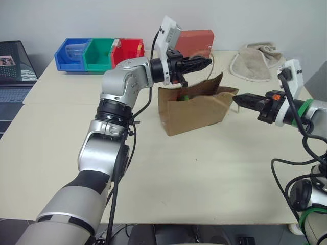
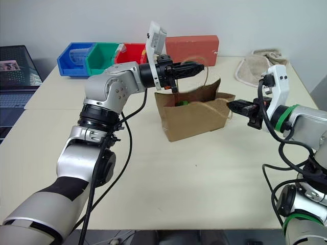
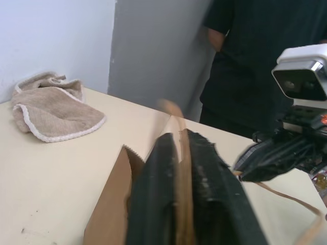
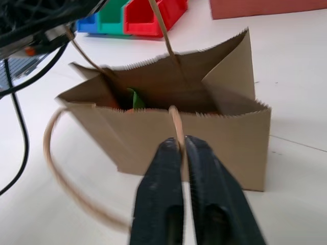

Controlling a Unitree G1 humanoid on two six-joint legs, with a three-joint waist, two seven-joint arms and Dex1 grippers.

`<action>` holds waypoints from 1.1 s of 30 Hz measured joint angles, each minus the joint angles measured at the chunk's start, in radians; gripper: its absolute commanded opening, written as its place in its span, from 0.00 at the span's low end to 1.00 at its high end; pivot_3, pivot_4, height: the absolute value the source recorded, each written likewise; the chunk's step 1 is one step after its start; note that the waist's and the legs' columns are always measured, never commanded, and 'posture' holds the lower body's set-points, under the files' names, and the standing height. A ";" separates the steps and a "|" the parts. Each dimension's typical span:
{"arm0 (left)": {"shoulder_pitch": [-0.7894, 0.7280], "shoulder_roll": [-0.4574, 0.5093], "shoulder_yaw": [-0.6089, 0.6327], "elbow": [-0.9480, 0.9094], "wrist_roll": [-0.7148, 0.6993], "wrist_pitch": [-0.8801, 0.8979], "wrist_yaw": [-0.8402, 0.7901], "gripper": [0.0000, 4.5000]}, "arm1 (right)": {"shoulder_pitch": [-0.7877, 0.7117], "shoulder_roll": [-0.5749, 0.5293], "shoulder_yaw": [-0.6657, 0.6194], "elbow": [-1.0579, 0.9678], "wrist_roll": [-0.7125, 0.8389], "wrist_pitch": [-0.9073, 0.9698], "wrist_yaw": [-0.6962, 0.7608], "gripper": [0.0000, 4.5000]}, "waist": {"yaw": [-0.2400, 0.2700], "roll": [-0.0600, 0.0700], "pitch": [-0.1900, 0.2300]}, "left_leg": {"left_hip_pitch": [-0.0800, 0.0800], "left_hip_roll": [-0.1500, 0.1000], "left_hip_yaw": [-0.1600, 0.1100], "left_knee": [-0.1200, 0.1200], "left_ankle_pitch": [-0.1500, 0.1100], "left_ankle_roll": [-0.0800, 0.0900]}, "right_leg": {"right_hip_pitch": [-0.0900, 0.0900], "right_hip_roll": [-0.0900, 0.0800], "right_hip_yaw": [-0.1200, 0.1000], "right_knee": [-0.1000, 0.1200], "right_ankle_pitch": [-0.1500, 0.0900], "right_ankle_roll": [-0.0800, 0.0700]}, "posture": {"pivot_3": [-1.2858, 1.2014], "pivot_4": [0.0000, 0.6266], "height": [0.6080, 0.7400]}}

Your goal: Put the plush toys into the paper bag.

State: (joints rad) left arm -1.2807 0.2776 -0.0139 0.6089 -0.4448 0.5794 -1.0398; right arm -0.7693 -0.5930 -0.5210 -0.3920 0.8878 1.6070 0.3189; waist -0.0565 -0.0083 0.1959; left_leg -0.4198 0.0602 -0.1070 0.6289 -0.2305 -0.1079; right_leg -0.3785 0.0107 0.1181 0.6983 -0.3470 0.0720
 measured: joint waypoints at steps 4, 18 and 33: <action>0.000 0.036 0.004 -0.003 0.001 0.000 -0.029 0.55 | -0.032 -0.003 -0.010 0.001 0.026 0.000 -0.022 0.61 | 0.000 0.000 0.000 | 0.000 0.000 0.000 0.000 0.000 0.000 | 0.000 0.000 0.000 0.000 0.000 0.000 | 0.52 0.24 1.00; 0.080 0.224 0.044 -0.016 0.024 -0.059 -0.100 0.97 | 0.103 -0.255 -0.006 -0.148 0.036 -0.178 0.128 1.00 | 0.001 0.000 0.000 | 0.000 0.000 0.000 0.001 0.000 0.000 | 0.000 0.000 0.000 0.000 0.000 0.000 | 0.52 0.24 1.00; 0.079 0.190 0.072 0.154 0.086 -0.088 0.007 0.98 | 0.214 -0.304 0.042 -0.177 0.041 -0.331 0.159 1.00 | 0.000 0.000 0.000 | 0.000 0.000 0.000 0.001 0.000 0.001 | 0.000 0.000 -0.001 0.001 0.000 0.000 | 0.52 0.24 1.00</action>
State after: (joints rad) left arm -1.2021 0.4674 0.0578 0.7628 -0.3585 0.4915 -1.0333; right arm -0.5553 -0.8970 -0.4785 -0.5692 0.9289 1.2761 0.4783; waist -0.0562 -0.0080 0.1961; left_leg -0.4196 0.0603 -0.1072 0.6298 -0.2305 -0.1071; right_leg -0.3781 0.0105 0.1176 0.6988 -0.3470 0.0720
